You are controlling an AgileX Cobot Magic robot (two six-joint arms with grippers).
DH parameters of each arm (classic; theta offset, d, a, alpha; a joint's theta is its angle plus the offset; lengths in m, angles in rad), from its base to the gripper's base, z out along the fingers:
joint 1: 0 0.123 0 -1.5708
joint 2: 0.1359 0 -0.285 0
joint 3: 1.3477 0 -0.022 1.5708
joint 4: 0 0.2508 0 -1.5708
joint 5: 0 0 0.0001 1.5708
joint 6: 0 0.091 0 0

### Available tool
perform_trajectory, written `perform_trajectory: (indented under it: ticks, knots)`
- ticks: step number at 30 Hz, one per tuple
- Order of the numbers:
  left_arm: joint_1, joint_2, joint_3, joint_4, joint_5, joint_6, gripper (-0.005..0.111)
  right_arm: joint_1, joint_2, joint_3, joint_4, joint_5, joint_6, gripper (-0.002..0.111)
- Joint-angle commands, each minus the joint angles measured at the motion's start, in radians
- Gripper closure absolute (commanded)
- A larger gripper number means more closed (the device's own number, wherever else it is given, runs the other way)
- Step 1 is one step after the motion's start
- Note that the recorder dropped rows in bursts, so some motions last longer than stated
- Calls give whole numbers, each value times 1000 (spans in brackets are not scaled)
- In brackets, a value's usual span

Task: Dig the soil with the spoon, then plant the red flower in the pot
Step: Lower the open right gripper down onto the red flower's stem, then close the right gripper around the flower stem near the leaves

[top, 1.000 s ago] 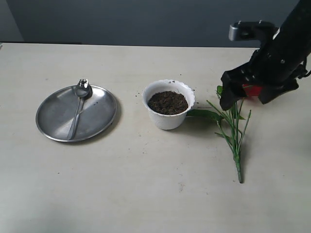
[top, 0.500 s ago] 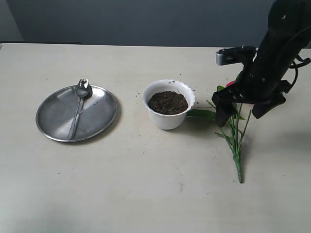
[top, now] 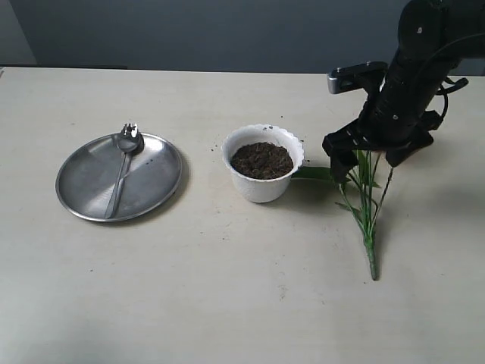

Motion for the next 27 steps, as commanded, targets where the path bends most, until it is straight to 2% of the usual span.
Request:
perform_trajectory:
  ticks: [1, 8, 27]
  knots:
    - [-2, -6, 4, 0, -14, -2, 106, -2, 45, -53, -10, 29, 3, 20]
    - [-2, -6, 4, 0, -14, -2, 106, -2, 109, -80, -10, 27, 3, 20]
    - [-2, -6, 4, 0, -14, -2, 106, -2, 175, -80, 2, -120, 6, 20]
